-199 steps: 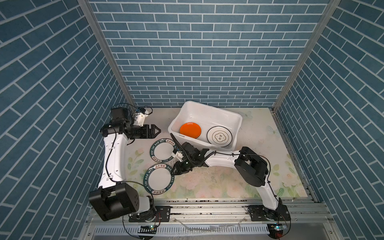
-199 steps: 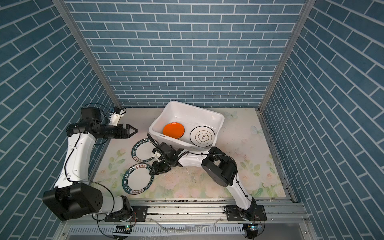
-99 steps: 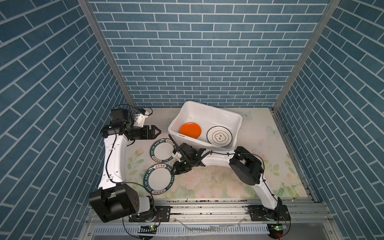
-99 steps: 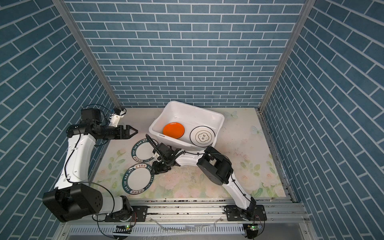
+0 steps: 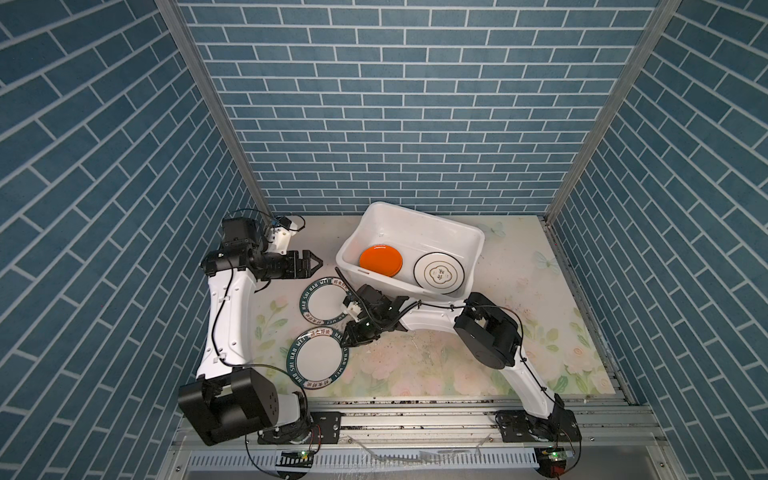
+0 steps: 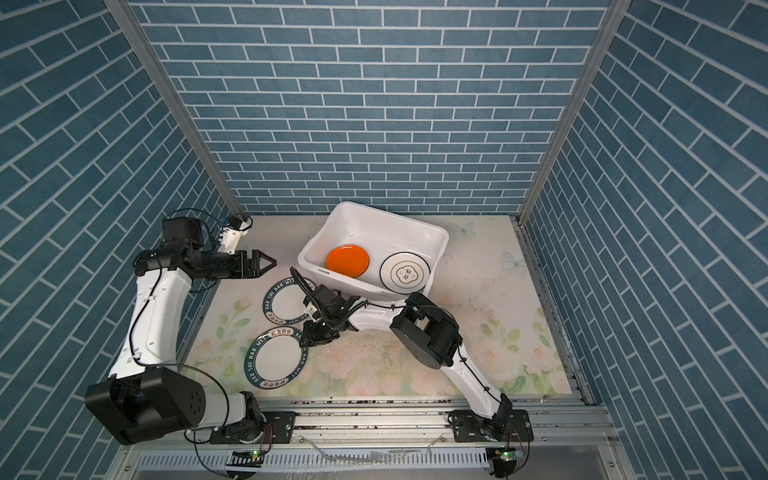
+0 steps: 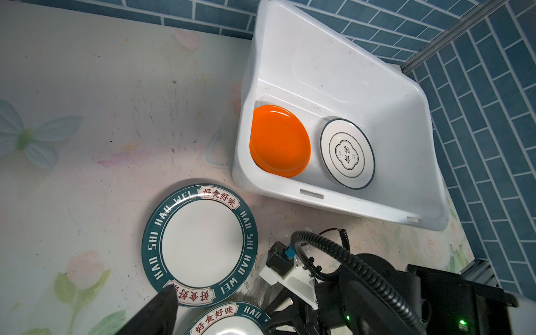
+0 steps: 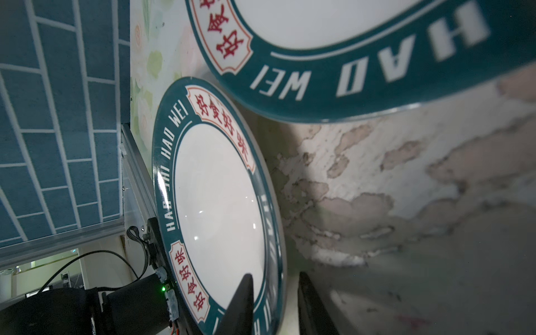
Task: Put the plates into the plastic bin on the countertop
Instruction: 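Lower the right gripper onto the rim of the nearer green-rimmed plate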
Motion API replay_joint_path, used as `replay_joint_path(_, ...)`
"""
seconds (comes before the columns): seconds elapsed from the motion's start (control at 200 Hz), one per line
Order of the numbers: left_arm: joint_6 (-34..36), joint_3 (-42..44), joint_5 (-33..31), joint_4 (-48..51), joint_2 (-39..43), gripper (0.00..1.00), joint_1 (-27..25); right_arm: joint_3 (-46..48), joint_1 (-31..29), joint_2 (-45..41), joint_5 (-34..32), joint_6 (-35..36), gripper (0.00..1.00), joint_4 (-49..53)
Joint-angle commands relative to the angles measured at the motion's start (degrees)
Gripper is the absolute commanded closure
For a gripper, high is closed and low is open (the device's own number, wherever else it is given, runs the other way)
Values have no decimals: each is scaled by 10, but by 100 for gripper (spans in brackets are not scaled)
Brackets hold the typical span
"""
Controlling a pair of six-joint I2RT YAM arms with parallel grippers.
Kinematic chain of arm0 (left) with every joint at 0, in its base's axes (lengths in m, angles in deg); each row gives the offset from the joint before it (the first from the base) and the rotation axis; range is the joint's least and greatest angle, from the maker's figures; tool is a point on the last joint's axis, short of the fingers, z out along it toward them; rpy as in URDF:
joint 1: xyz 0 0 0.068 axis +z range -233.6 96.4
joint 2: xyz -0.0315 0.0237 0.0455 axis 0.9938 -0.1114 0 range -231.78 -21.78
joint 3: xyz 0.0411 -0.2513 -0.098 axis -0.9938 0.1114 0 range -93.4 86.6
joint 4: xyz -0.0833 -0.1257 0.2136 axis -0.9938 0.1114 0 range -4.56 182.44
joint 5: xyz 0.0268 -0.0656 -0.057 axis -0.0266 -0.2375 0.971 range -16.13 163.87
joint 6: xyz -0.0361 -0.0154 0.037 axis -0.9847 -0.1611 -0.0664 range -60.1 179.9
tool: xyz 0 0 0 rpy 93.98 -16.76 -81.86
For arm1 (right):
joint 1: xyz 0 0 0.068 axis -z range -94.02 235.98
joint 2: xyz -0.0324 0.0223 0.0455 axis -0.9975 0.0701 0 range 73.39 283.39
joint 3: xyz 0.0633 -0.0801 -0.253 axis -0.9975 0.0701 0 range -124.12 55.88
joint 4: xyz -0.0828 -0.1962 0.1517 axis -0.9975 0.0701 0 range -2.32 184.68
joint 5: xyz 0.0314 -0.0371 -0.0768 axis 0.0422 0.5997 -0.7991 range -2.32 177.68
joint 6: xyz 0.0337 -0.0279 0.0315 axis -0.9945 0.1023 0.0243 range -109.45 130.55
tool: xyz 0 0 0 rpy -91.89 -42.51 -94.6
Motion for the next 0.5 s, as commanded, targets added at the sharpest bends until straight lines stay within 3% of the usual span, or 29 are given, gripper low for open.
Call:
replay_joint_path(0.0, 2, 7, 11, 1, 15, 8, 3, -15, 3, 22, 4, -7, 74, 15)
replay_joint_path(0.495, 3, 6, 12, 4, 18, 8, 3, -16, 9, 26, 0, -8, 92, 21)
